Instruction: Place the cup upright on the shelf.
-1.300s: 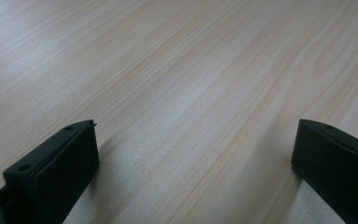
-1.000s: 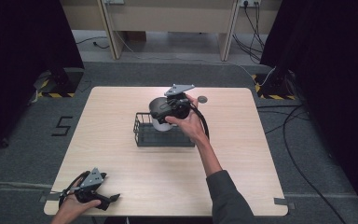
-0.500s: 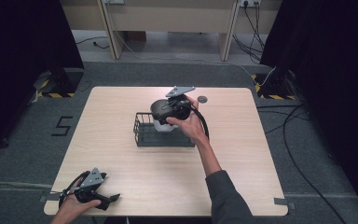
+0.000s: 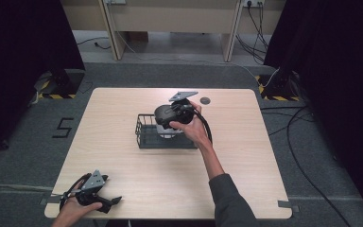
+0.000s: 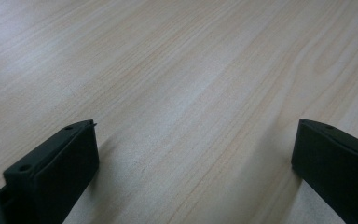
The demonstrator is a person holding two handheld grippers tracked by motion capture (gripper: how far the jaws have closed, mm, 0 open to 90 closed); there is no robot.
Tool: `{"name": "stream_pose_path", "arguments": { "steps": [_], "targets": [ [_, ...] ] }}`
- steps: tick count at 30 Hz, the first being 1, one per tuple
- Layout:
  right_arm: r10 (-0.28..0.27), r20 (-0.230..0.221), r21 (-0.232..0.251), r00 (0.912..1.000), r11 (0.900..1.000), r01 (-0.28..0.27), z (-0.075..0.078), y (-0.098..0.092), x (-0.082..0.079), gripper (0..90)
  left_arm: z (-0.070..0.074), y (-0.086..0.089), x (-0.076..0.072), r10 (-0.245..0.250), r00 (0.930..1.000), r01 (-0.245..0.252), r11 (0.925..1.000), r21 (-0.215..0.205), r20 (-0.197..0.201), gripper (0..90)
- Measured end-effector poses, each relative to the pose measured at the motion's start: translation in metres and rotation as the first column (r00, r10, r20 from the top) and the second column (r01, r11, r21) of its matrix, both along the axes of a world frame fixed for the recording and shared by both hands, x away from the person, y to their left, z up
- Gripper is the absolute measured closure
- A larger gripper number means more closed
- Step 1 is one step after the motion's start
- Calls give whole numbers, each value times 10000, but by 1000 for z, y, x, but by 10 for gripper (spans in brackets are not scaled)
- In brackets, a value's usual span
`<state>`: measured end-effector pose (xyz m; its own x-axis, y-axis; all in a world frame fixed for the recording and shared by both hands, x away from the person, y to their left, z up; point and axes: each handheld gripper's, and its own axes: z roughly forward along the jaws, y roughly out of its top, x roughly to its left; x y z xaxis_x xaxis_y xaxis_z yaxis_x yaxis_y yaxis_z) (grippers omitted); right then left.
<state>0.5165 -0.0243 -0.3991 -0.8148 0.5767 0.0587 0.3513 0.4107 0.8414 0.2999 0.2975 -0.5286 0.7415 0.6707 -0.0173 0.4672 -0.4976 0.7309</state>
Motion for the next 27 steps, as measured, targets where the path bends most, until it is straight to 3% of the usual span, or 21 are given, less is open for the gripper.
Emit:
{"name": "stream_pose_path", "arguments": {
  "steps": [8,19,22,27],
  "targets": [
    [57,-79,-394,10000,9992,-60,-8,3,-1,58,0,0,0,7,10000,-7,10000,10,1,0],
    [-70,5,-250,10000,9997,70,-9,3,-3,56,0,0,0,1,10000,-1,10000,11,2,0],
    [-107,132,-351,9999,9993,111,-9,4,-4,55,0,0,0,-3,10000,3,10000,-3,2,0],
    [-180,815,-420,9965,9989,215,-4,5,-8,47,0,0,0,-3,10000,3,10000,-1,3,0]
  ]
}}
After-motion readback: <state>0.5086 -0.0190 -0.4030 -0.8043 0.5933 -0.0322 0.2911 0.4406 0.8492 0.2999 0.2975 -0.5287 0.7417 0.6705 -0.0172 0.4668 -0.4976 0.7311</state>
